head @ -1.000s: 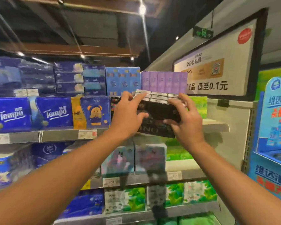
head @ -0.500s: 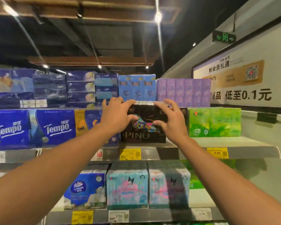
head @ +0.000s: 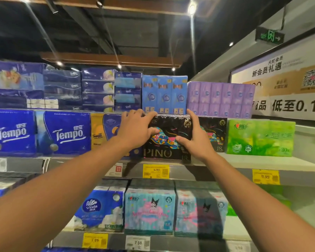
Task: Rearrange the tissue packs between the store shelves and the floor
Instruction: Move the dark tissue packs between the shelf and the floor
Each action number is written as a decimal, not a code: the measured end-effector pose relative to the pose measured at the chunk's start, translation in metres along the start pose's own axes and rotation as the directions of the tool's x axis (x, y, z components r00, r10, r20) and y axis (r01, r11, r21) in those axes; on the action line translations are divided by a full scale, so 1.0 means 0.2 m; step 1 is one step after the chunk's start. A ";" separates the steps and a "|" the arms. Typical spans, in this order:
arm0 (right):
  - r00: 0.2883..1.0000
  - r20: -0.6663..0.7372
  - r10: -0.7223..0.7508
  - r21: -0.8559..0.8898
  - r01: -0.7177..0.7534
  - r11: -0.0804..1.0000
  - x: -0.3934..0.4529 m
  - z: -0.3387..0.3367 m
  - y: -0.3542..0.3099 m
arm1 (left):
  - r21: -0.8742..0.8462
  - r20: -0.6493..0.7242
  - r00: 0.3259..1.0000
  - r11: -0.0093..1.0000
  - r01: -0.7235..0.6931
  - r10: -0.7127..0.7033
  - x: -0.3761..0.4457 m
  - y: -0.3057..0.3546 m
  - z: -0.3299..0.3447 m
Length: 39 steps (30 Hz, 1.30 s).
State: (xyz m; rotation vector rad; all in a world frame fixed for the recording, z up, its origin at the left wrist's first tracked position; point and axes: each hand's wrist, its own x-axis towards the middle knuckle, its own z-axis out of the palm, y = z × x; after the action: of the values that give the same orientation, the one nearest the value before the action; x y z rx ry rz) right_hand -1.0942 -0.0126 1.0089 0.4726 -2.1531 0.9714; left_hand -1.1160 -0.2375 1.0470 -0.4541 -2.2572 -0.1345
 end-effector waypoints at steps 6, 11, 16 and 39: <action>0.999 -0.035 0.015 -0.133 -0.020 0.991 -0.06 0.01 -0.05 | 0.053 -0.027 0.999 0.998 0.038 -0.037 -0.06 0.04 -0.04; 0.999 -0.033 -0.030 -0.175 0.024 0.984 -0.24 -0.07 -0.06 | -0.003 -0.212 0.974 0.996 -0.085 0.082 -0.24 0.26 -0.10; 0.999 -0.006 0.042 -0.254 -0.042 0.966 -0.54 -0.23 -0.03 | -0.281 -0.162 0.979 0.946 -0.163 0.121 -0.48 0.58 -0.02; 0.065 -0.769 0.636 -0.139 -0.988 -0.067 -3.80 -0.63 -1.46 | -0.972 0.084 0.240 0.133 -0.194 0.967 -2.88 2.00 -0.42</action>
State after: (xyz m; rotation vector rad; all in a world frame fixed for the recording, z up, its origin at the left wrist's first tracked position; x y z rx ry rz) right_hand -0.3539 -0.0784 0.6531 -1.7233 -1.8797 0.5848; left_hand -0.5622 -0.0469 0.6536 -2.6119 -2.2045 -0.6888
